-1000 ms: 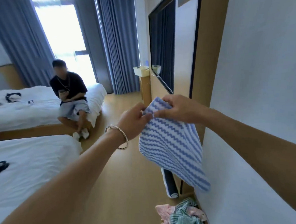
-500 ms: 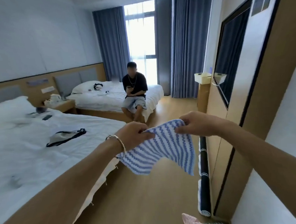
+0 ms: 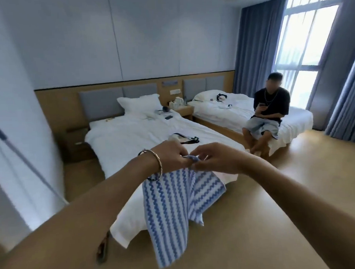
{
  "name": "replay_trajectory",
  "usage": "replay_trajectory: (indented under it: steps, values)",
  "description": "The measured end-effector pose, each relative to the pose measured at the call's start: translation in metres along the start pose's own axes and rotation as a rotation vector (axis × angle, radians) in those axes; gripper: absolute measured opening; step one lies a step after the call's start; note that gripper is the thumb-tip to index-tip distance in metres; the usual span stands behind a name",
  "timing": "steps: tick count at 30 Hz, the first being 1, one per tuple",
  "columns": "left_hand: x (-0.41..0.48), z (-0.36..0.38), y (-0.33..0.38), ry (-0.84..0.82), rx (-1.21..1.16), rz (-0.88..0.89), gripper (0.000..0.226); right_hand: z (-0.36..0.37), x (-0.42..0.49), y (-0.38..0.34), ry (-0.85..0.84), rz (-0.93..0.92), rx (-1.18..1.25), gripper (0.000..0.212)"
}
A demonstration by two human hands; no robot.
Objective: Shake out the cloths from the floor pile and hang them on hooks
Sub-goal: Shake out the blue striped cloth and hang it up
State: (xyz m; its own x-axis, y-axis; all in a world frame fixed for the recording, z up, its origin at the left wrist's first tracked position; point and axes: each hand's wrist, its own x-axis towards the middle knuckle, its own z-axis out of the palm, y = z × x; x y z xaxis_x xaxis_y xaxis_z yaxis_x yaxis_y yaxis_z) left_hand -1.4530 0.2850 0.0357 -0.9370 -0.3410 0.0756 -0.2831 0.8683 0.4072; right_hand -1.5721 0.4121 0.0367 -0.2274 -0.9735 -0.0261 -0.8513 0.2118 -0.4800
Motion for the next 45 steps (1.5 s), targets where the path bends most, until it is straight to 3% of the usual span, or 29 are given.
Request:
replay_trajectory:
  steps: [3, 5, 14, 21, 30, 35, 45]
  values:
    - [-0.042, -0.03, -0.052, 0.002, 0.044, -0.102, 0.044, 0.022, 0.047, -0.053, -0.002, -0.139, -0.134, 0.023]
    - [-0.077, -0.052, -0.094, 0.007, 0.054, -0.177, 0.034, 0.039, 0.08, -0.091, -0.018, -0.181, -0.196, 0.02]
    - [-0.273, -0.157, -0.295, 0.199, 0.034, -0.505, 0.037, 0.152, 0.218, -0.315, -0.109, -0.408, -0.22, 0.027]
    - [-0.412, -0.215, -0.403, 0.392, -0.004, -0.683, 0.04, 0.246, 0.294, -0.478, -0.143, -0.581, -0.095, 0.022]
    - [-0.523, -0.235, -0.507, 0.521, -0.117, -0.853, 0.041, 0.338, 0.366, -0.609, -0.275, -0.785, -0.072, 0.025]
    - [-0.551, -0.28, -0.565, 0.673, -0.009, -0.946, 0.026, 0.372, 0.43, -0.683, -0.242, -0.918, -0.018, 0.022]
    - [-0.598, -0.445, -0.677, 0.887, 0.388, -1.146, 0.024, 0.38, 0.57, -0.885, -0.152, -1.147, 0.148, 0.024]
